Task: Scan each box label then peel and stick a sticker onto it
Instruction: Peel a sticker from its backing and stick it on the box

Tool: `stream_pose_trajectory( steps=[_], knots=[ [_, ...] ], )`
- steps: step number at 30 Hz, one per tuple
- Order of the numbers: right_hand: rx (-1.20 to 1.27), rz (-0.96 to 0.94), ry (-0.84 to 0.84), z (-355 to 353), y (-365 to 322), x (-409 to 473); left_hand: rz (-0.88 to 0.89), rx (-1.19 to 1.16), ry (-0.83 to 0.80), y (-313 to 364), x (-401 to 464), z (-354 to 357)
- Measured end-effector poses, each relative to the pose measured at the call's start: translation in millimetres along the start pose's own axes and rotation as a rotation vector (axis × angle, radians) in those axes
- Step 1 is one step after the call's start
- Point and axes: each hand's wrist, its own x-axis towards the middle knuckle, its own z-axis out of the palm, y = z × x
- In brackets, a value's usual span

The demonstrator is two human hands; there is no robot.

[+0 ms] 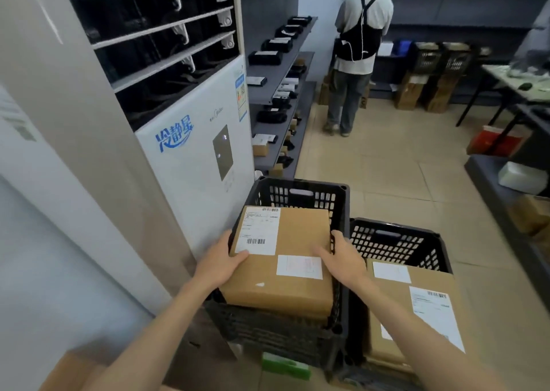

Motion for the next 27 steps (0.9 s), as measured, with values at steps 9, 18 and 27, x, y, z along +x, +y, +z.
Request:
stream_pose_trajectory(
  steps=[9, 18, 27],
  knots=[
    [-0.502, -0.741, 0.014, -28, -89, -22, 0.075, 0.414, 0.295, 51, -99, -36],
    [-0.486, -1.226, -0.222, 63, -132, -140, -0.323, 0.694, 0.409, -25, -301, -31],
    [-0.475, -1.622, -0.373, 136, -185, -330, -0.713, 0.653, 0.592, -80, -527, -33]
  ],
)
